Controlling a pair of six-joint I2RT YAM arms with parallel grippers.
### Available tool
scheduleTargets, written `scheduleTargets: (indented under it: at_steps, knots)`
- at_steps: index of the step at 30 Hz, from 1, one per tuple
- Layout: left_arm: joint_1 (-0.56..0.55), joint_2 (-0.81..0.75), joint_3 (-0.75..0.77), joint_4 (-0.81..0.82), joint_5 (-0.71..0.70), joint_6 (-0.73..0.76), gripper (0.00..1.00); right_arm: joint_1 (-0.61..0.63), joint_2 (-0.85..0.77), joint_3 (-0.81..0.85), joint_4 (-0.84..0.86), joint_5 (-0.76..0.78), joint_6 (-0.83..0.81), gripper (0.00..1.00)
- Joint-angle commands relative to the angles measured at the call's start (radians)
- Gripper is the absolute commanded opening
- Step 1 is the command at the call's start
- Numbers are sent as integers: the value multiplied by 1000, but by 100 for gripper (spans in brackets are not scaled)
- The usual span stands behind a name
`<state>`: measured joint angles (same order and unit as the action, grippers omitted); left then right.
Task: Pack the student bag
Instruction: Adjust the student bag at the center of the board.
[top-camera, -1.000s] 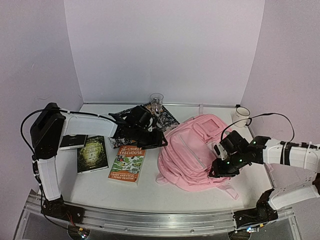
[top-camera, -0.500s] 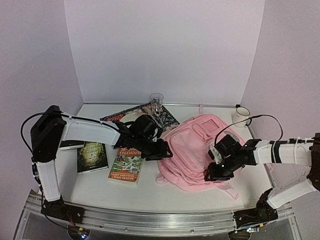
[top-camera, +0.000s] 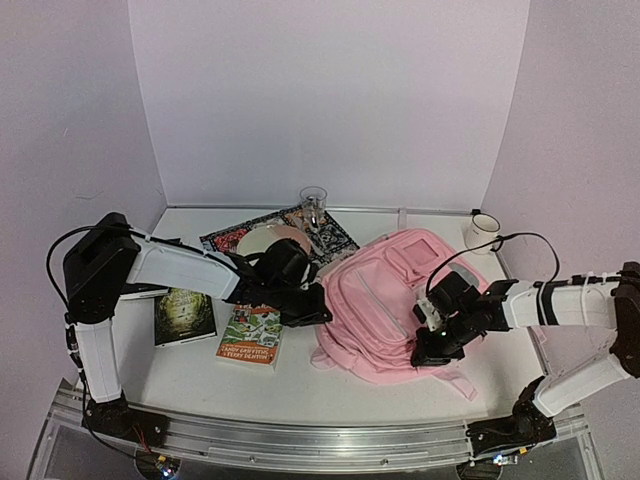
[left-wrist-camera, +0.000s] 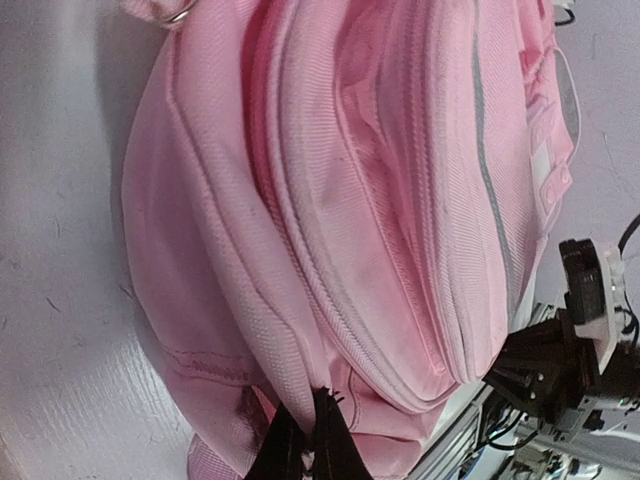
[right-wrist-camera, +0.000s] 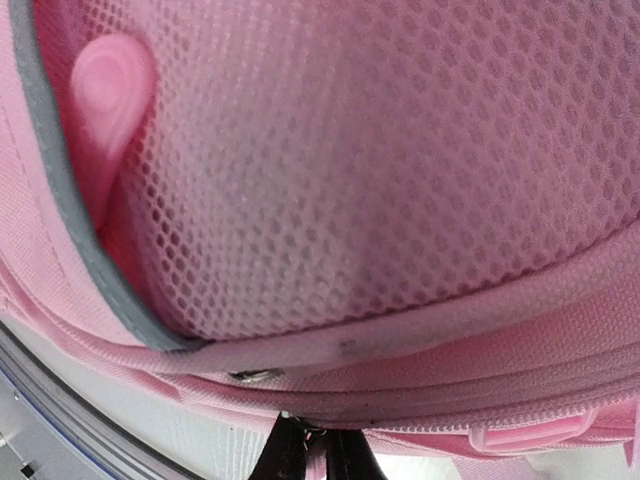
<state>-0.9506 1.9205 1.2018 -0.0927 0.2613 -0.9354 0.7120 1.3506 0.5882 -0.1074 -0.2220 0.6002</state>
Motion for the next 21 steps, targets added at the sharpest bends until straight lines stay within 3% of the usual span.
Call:
scheduleTargets:
  at_steps: [1, 7, 16, 21]
  knots:
    - [-14, 1, -13, 116, 41, -38, 0, 55, -36, 109, -57, -81, 39, 0]
    - [-22, -26, -46, 244, 48, -96, 0, 124, 61, 262, -57, -110, 64, 0]
    - [-27, -69, -22, 248, -36, -55, 0, 149, 169, 389, -81, -45, 31, 0]
    - [27, -38, 16, 226, -54, 71, 1, 149, 199, 420, -31, -35, 62, 11]
